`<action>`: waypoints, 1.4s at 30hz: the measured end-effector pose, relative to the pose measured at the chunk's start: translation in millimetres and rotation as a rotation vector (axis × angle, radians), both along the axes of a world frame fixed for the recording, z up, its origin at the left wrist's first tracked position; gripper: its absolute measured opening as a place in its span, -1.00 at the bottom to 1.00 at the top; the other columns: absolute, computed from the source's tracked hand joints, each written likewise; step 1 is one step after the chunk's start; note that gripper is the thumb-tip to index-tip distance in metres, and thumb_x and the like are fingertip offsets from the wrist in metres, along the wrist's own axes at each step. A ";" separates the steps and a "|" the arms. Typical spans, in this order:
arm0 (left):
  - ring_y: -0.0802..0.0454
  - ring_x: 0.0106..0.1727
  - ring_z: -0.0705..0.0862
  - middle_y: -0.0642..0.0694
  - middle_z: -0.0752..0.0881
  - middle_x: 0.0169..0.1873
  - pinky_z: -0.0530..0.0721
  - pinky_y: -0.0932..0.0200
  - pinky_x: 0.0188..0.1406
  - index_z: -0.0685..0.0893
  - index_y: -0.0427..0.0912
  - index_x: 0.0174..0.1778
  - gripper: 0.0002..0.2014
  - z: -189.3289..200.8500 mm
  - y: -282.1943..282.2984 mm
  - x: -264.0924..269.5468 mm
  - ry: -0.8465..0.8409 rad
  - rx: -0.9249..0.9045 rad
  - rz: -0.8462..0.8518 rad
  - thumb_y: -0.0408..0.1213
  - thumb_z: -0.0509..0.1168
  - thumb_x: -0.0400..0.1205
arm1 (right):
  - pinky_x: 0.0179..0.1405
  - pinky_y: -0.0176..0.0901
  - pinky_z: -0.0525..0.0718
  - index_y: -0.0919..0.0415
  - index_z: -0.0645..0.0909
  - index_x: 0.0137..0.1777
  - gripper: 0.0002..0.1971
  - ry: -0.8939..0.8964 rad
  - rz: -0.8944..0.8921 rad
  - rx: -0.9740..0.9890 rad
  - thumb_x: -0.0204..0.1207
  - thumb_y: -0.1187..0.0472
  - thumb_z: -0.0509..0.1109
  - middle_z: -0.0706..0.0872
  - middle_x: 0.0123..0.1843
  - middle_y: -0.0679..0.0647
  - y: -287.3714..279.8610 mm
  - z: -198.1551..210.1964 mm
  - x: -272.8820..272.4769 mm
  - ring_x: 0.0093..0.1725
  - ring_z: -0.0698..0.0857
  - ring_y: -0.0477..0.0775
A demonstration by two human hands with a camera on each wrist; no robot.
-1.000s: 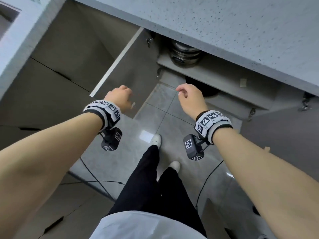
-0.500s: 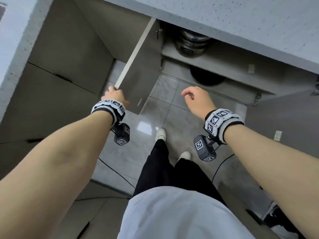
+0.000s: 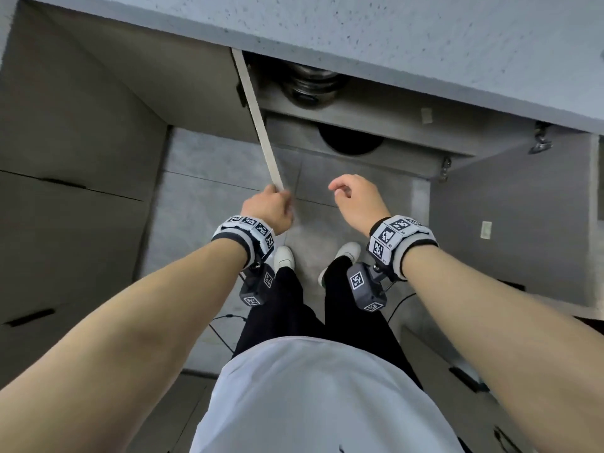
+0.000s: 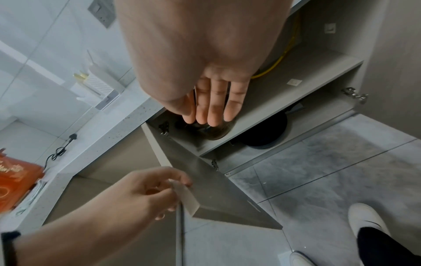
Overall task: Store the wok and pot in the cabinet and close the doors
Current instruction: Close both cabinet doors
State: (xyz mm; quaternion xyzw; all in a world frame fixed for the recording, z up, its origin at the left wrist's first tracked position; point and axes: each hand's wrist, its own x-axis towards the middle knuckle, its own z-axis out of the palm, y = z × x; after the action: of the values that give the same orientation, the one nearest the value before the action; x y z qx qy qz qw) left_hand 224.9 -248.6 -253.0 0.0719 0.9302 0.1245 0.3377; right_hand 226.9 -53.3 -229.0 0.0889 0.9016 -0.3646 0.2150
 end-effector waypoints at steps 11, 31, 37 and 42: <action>-0.20 0.51 0.43 -0.17 0.48 0.48 0.58 -0.20 0.32 0.37 -0.03 0.54 -0.43 8.1 171.8 -79.2 0.007 0.011 -0.224 -0.20 0.18 0.55 | 0.25 -0.08 0.63 0.15 0.71 0.08 -0.73 -0.003 -0.394 -0.050 0.54 0.33 0.19 0.77 0.10 0.12 150.8 0.3 -23.3 0.11 0.71 0.09; -0.24 0.48 0.43 -0.22 0.45 0.44 0.61 -0.24 0.29 0.32 -0.17 0.53 -0.39 0.3 275.9 -154.5 0.107 -0.157 -0.131 -0.31 0.21 0.49 | 0.64 0.38 -0.03 0.35 0.53 0.36 -0.41 -0.488 -0.457 0.569 0.35 0.06 0.27 -0.03 0.71 0.26 450.1 -2.0 -41.7 0.68 0.02 0.38; -0.26 0.54 0.38 -0.20 0.39 0.52 0.57 -0.25 0.36 0.24 -0.12 0.61 -0.33 -0.8 273.2 -170.8 0.112 -0.151 -0.162 -0.31 0.20 0.52 | 0.64 0.35 0.00 0.27 0.53 0.33 -0.45 -0.521 -0.489 0.482 0.31 0.12 0.25 0.05 0.69 0.21 452.7 -7.2 -38.1 0.67 0.05 0.36; -0.28 0.48 0.43 -0.22 0.43 0.49 0.57 -0.27 0.32 0.27 -0.15 0.57 -0.35 0.0 274.8 -179.0 0.105 -0.171 -0.174 -0.32 0.20 0.50 | 0.56 0.19 0.26 0.30 0.61 0.19 -0.44 -0.463 -0.601 0.423 0.19 0.07 0.21 0.15 0.62 0.16 447.6 -10.4 -42.2 0.53 0.25 0.34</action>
State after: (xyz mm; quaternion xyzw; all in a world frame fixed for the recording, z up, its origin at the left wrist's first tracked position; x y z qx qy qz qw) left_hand 46.0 26.1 -253.0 0.1295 0.9442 0.0109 0.3028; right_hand 184.7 394.3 -239.4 0.4692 0.8185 -0.1886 0.2728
